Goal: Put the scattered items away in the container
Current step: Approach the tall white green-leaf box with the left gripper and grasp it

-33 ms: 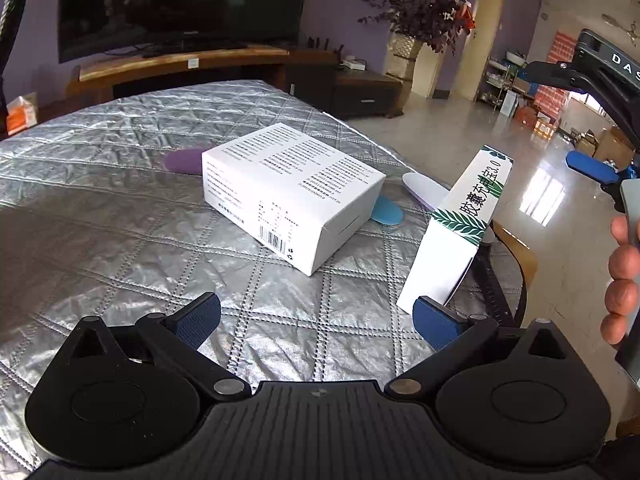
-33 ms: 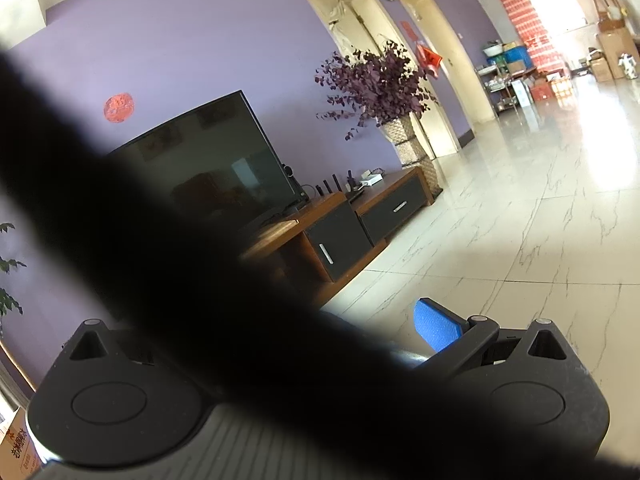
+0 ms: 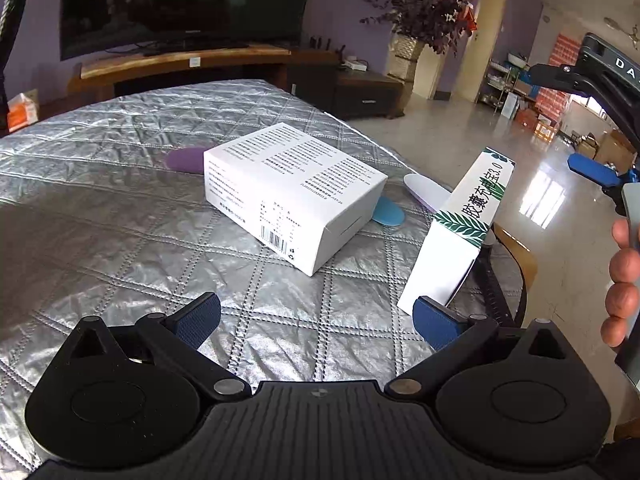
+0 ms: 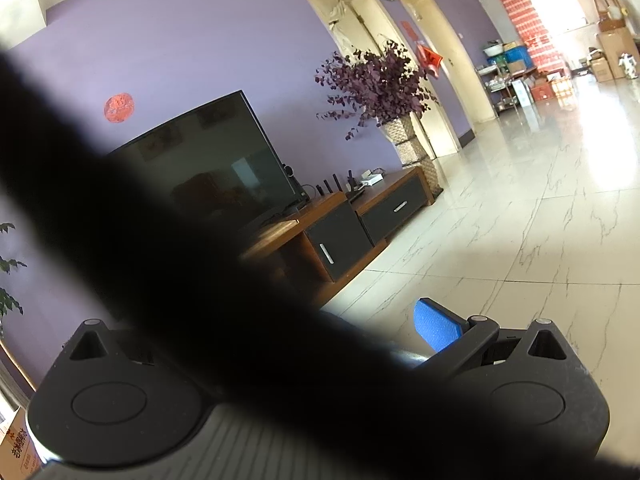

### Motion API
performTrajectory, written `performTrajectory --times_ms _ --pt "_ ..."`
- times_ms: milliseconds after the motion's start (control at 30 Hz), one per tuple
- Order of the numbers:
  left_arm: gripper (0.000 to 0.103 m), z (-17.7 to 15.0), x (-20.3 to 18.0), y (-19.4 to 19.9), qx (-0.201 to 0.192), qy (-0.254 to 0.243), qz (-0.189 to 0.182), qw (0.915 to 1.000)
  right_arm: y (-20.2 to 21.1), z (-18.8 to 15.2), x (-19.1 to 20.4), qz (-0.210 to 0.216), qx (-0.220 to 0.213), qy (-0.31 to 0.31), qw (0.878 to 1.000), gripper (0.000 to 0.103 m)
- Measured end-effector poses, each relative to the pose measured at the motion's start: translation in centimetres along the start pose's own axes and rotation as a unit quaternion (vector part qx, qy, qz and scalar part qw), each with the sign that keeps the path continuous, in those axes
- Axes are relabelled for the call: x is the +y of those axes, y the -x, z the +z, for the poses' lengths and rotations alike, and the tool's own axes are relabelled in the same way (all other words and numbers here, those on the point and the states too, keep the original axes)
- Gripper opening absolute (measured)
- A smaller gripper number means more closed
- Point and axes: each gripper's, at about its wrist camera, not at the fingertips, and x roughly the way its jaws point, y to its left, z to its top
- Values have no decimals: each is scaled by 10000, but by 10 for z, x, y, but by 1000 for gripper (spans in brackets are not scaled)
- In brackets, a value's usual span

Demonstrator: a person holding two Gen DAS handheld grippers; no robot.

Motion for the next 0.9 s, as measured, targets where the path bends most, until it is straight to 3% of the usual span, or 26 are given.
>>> performTrajectory --times_ms 233,367,533,633,800,900 --pt "102 -7 -8 11 -370 -146 -187 9990 8 3 -2 -68 -235 138 9996 103" --pt "101 -8 -10 18 -619 -145 -379 9973 0 9 -12 -212 -172 -117 9996 103" --pt "96 -3 -12 12 -446 -138 -913 9947 -2 22 -23 -266 -97 -295 9992 103" --pt "102 0 -16 9 -382 -82 -1006 9942 2 23 -26 -199 -120 -303 9993 103" --pt "102 2 -29 15 -628 -179 -878 9940 6 12 -36 -33 -130 -325 9994 103" --pt "102 2 -33 12 -543 -174 -879 9945 3 7 -40 -2 -120 -346 9993 103"
